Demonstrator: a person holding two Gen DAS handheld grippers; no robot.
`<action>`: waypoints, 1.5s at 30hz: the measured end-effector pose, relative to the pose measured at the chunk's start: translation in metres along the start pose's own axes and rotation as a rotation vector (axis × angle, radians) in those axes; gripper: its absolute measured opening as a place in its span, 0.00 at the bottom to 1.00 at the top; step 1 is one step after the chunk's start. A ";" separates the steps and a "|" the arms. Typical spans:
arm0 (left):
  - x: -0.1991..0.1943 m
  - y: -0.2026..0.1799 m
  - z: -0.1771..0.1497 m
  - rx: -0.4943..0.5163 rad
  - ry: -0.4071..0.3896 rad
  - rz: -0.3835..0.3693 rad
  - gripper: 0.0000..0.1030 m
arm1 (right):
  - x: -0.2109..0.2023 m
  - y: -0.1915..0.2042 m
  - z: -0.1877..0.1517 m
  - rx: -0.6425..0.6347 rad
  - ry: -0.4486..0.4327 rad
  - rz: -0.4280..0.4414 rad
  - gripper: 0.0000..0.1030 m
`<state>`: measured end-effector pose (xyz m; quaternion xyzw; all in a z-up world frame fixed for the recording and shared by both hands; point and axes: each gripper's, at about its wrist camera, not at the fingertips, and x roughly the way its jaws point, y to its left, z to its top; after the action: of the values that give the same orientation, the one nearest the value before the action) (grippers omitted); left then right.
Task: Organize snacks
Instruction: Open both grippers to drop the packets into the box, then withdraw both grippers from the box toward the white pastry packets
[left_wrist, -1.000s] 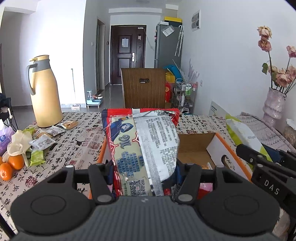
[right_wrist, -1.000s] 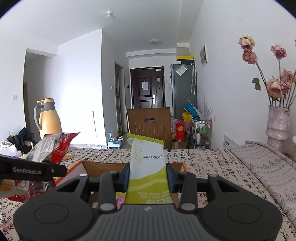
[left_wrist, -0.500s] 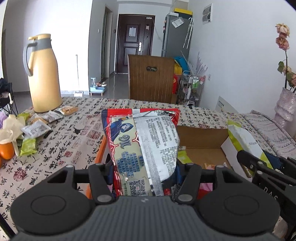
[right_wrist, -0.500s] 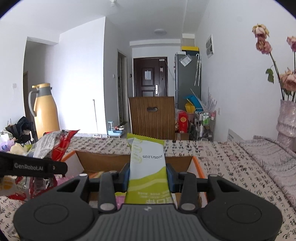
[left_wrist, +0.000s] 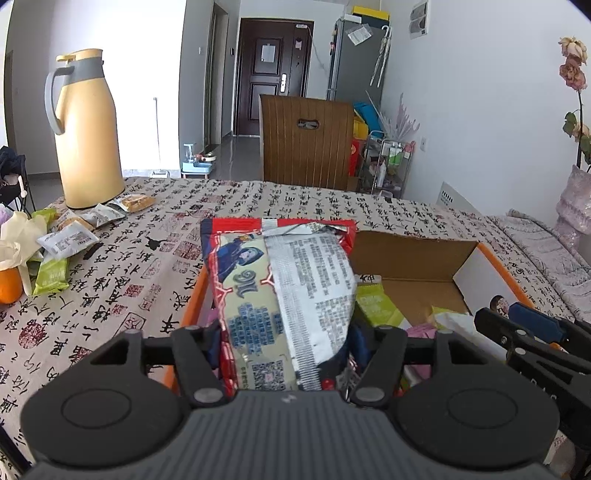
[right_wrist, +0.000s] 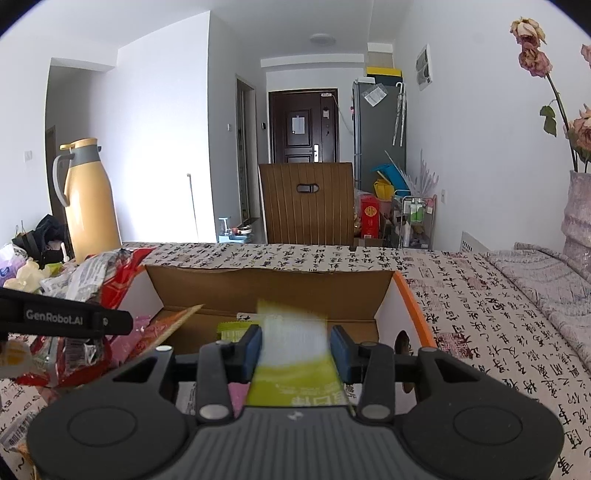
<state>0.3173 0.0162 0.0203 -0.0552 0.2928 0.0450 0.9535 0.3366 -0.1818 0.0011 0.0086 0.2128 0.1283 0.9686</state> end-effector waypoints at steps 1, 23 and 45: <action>-0.002 0.000 0.000 -0.004 -0.011 0.002 0.76 | -0.001 -0.001 0.000 0.005 -0.003 0.001 0.45; -0.022 0.003 0.004 -0.039 -0.094 0.005 1.00 | -0.011 -0.003 0.001 0.010 -0.037 -0.017 1.00; -0.083 -0.003 0.006 -0.041 -0.187 -0.016 1.00 | -0.062 -0.004 0.013 0.018 -0.104 -0.039 1.00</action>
<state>0.2525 0.0093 0.0719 -0.0728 0.2010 0.0482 0.9757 0.2885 -0.2004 0.0378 0.0200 0.1633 0.1071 0.9805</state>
